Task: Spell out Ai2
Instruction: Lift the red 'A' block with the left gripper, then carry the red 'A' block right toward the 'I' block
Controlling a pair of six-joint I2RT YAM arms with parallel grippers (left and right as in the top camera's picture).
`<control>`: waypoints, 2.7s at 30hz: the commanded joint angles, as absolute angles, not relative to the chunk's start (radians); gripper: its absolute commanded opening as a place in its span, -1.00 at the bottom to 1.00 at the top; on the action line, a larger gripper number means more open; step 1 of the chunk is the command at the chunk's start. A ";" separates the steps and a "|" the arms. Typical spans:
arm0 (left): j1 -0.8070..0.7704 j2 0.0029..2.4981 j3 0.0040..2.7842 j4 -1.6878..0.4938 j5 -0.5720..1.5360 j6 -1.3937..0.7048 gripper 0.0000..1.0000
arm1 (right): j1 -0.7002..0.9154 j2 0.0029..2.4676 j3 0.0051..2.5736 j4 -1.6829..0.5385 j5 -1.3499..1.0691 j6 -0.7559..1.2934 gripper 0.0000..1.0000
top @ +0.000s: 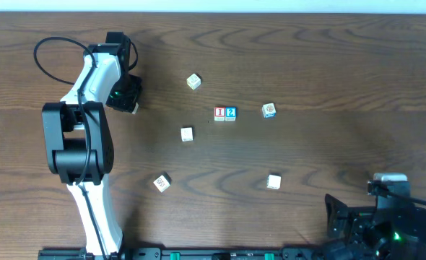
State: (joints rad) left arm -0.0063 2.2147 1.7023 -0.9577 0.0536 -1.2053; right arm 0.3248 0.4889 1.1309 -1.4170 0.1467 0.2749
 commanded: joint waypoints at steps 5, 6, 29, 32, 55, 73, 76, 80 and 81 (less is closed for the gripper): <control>0.000 2.237 1.716 -0.971 0.057 -1.121 -0.63 | 0.329 0.487 1.131 -1.417 0.146 0.280 0.99; -0.001 2.237 1.716 -0.971 0.057 -1.099 -0.63 | 0.329 0.487 1.131 -1.417 0.146 0.280 0.98; -0.003 2.236 1.734 -0.952 0.080 -0.649 -0.89 | 0.329 0.487 1.131 -1.417 0.146 0.280 0.99; -0.014 2.236 1.758 -0.952 0.078 -0.587 -0.89 | 0.329 0.487 1.131 -1.417 0.146 0.280 0.98; -0.329 2.236 1.853 -0.937 -0.037 -0.313 -0.89 | 0.329 0.487 1.131 -1.417 0.146 0.280 0.98; -0.387 2.236 1.853 -0.933 0.075 -0.345 -0.89 | 0.329 0.487 1.131 -1.417 0.146 0.280 0.99; -0.400 2.236 1.853 -0.934 0.079 -0.344 -0.89 | 0.329 0.487 1.131 -1.417 0.146 0.280 0.98; -0.445 2.237 1.853 -0.934 0.051 -0.344 -0.89 | 0.329 0.487 1.131 -1.417 0.146 0.280 0.99; -0.452 2.236 1.852 -0.934 0.043 -0.344 -0.89 | 0.329 0.487 1.131 -1.417 0.146 0.280 0.98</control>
